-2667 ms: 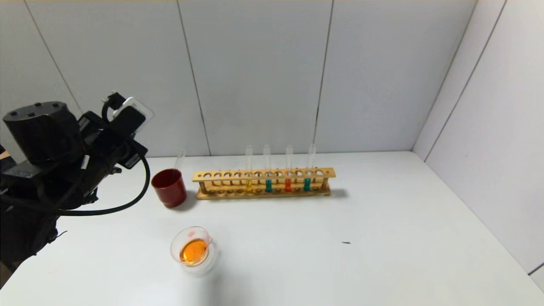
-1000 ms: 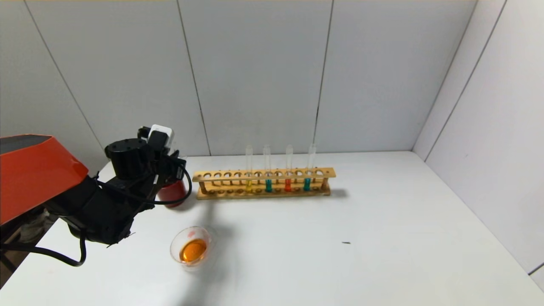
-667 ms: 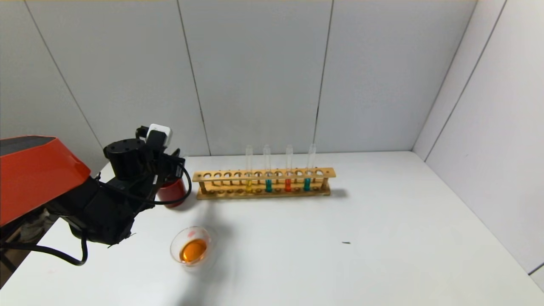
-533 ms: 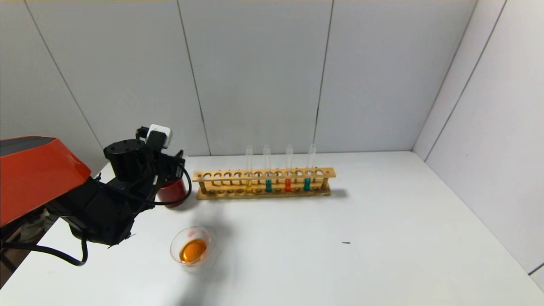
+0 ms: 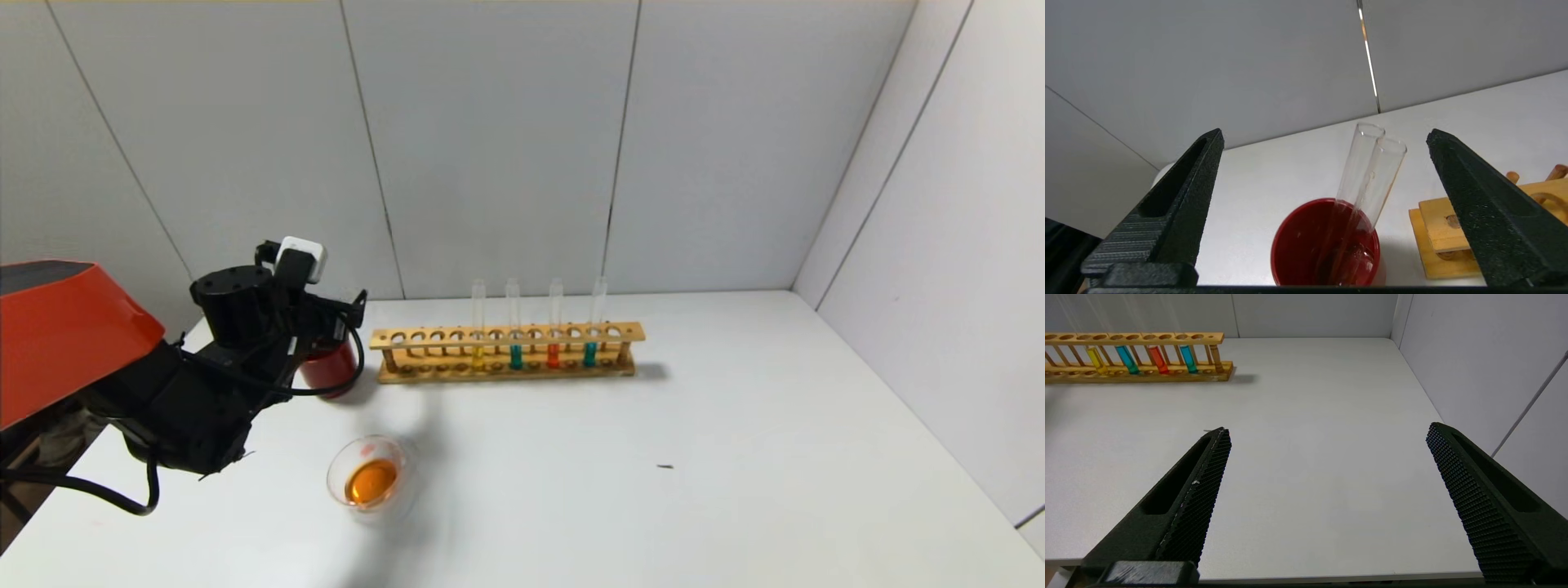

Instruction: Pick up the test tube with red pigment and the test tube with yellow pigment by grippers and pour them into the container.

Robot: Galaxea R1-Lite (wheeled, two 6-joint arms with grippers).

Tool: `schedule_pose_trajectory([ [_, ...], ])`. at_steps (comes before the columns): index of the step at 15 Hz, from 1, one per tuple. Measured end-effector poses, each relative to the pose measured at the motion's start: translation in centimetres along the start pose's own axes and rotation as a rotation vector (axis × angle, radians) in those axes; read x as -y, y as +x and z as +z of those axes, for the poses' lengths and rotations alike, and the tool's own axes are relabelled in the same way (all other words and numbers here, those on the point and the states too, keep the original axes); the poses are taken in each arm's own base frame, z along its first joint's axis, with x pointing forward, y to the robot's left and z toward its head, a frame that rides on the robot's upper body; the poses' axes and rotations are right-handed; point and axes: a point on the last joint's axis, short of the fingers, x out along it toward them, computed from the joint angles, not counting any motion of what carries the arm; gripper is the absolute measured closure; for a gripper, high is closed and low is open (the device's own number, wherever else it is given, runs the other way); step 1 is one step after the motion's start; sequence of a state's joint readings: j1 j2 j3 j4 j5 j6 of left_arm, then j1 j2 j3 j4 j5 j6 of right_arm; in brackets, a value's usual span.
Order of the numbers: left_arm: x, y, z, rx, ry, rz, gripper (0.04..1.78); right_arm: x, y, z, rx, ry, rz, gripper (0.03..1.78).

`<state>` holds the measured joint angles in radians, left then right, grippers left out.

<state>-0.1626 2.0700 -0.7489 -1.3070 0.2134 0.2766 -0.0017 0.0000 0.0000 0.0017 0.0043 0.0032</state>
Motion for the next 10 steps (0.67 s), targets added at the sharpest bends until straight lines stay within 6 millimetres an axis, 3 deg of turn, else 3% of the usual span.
schedule_pose_trajectory([
  [5, -1.6, -2.3, 3.7, 0.088, 0.065, 0.037, 0.07, 0.0, 0.0, 0.0, 0.000, 0.000, 0.000, 0.06],
  [8, -3.4, -6.1, 6.6, 0.131, 0.140, 0.115, 0.07, 0.0, 0.0, 0.0, 0.000, 0.000, 0.000, 0.06],
  [10, -4.9, -9.7, 8.4, 0.136, 0.160, 0.201, 0.07, 0.0, 0.0, 0.0, 0.000, 0.000, 0.000, 0.06],
])
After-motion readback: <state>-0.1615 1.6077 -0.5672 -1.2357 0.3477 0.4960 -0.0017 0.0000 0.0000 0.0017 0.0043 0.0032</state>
